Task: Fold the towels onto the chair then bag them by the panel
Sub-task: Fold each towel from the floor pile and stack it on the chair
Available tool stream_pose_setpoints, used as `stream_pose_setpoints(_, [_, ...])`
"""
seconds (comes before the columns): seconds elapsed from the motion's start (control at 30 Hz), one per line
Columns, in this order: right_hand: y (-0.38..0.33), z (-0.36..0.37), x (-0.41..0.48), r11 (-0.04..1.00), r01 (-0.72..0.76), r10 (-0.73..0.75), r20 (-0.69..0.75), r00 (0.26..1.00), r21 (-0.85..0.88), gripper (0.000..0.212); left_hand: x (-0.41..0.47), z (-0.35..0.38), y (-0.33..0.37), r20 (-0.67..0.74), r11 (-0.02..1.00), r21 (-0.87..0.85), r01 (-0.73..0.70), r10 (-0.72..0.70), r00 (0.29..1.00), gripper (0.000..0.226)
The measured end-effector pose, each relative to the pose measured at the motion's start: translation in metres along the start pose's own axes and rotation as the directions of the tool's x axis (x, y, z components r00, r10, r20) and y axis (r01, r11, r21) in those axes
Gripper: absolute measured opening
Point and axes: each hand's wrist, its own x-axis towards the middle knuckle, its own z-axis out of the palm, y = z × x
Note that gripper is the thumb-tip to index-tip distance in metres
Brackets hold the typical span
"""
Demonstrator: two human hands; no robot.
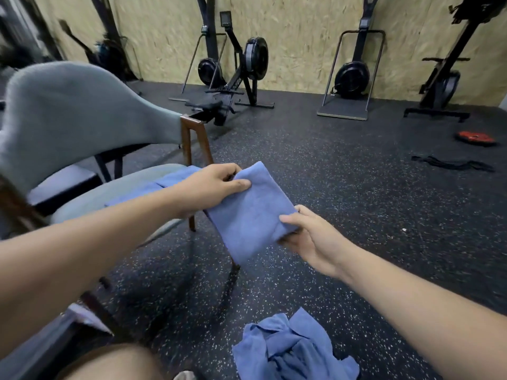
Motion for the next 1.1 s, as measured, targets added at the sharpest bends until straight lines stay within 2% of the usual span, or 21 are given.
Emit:
stream_pose_setpoints(0.07, [0.012, 0.022, 0.029, 0.989, -0.029, 0.030, -0.008, 1.000, 0.142, 0.019, 0.014, -0.017, -0.026, -0.016, 0.997, -0.045, 0.058, -0.059, 0.998, 0.035])
stream_pose_setpoints(0.17, [0.025, 0.054, 0.068, 0.957, -0.083, 0.079, 0.026, 0.997, 0.278, 0.049, 0.039, -0.041, -0.060, 0.018, 0.971, -0.198, 0.134, -0.133, 0.991, 0.027])
stream_pose_setpoints(0.2, [0.030, 0.063, 0.081, 0.948, -0.101, 0.094, 0.039, 0.995, 0.300, 0.052, 0.048, -0.048, -0.069, 0.028, 0.958, -0.240, 0.157, -0.155, 0.988, 0.023])
stream_pose_setpoints(0.27, [0.036, 0.078, 0.109, 0.947, -0.114, 0.108, 0.036, 0.993, 0.301, 0.039, 0.068, -0.062, -0.089, 0.014, 0.948, -0.261, 0.184, -0.187, 0.982, 0.020])
stream_pose_setpoints(0.33, [0.037, 0.090, 0.138, 0.956, -0.103, 0.107, -0.001, 0.994, 0.275, 0.028, 0.088, -0.075, -0.109, -0.030, 0.957, -0.218, 0.193, -0.204, 0.979, 0.024])
stream_pose_setpoints(0.43, [0.030, 0.108, 0.184, 0.958, -0.075, 0.092, -0.050, 0.995, 0.277, 0.025, 0.113, -0.093, -0.138, -0.101, 0.970, -0.088, 0.226, -0.234, 0.967, 0.030])
stream_pose_setpoints(0.57, [0.027, 0.128, 0.239, 0.977, -0.092, 0.113, -0.103, 0.988, 0.191, 0.027, 0.139, -0.112, -0.178, -0.179, 0.966, 0.026, 0.257, -0.249, 0.952, 0.031])
stream_pose_setpoints(0.67, [0.029, 0.141, 0.265, 0.986, -0.106, 0.124, -0.137, 0.983, 0.129, 0.018, 0.150, -0.120, -0.202, -0.190, 0.957, 0.111, 0.270, -0.246, 0.951, 0.030])
stream_pose_setpoints(0.8, [0.038, 0.151, 0.285, 0.991, -0.126, 0.117, -0.199, 0.973, -0.035, 0.012, 0.160, -0.119, -0.224, -0.214, 0.903, 0.343, 0.258, -0.192, 0.958, 0.030])
stream_pose_setpoints(0.9, [0.044, 0.150, 0.285, 0.951, -0.103, 0.032, -0.238, 0.971, -0.292, 0.021, 0.164, -0.110, -0.237, -0.185, 0.826, 0.518, 0.224, -0.148, 0.972, 0.038])
stream_pose_setpoints(1.0, [0.045, 0.142, 0.277, 0.753, -0.041, -0.131, -0.210, 0.969, -0.657, 0.032, 0.164, -0.104, -0.244, -0.187, 0.785, 0.580, 0.218, -0.132, 0.973, 0.038])
stream_pose_setpoints(1.1, [0.040, 0.132, 0.262, 0.470, 0.041, -0.298, -0.115, 0.947, -0.882, 0.023, 0.162, -0.102, -0.238, -0.233, 0.757, 0.614, 0.226, -0.099, 0.967, 0.039])
